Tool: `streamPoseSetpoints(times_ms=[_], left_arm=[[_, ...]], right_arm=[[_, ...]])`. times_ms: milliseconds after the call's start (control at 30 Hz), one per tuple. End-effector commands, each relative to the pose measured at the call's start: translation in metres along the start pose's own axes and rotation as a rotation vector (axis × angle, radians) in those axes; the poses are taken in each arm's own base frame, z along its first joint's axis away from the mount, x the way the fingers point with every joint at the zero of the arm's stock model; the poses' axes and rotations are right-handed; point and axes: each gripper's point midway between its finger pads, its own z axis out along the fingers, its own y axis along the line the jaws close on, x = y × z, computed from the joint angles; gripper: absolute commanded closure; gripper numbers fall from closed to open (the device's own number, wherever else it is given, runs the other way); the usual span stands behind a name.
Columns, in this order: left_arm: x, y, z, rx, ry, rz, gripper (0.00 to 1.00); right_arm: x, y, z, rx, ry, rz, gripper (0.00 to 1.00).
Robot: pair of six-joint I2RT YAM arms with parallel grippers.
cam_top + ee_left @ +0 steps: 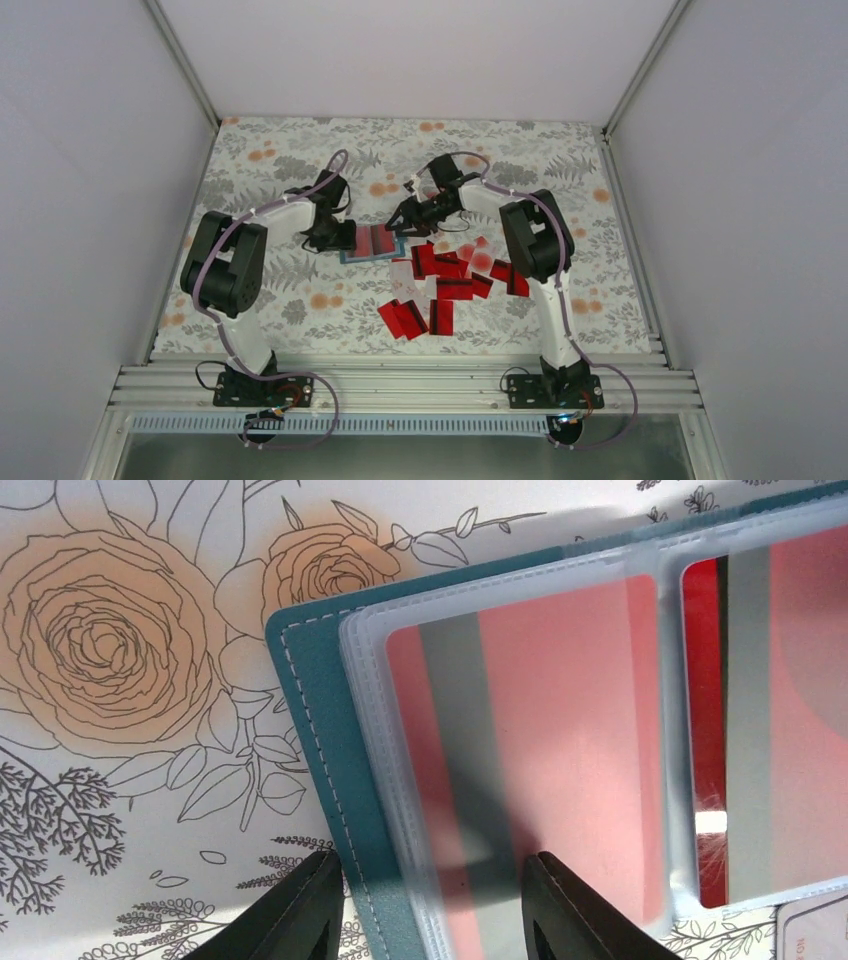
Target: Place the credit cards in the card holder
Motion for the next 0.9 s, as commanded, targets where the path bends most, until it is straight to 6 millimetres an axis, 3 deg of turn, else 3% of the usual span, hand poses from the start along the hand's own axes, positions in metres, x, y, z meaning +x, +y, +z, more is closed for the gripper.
streamPoseSetpoints(times_ms=[0, 300, 567, 867], left_arm=[[0.002, 0.0, 0.007, 0.012, 0.008, 0.015, 0.56], [0.001, -0.004, 0.01, 0.027, 0.017, 0.031, 0.57], [0.004, -0.005, 0.012, 0.037, 0.025, 0.035, 0.58], [0.001, -0.002, 0.008, 0.012, 0.013, 0.037, 0.59]], right_arm=[[0.002, -0.007, 0.012, 0.001, 0.027, 0.016, 0.54], [0.003, -0.006, 0.019, -0.011, 0.044, 0.025, 0.54], [0.0, 0.008, 0.024, -0.059, 0.058, 0.025, 0.54], [-0.019, 0.026, -0.004, 0.072, -0.027, -0.093, 0.54]])
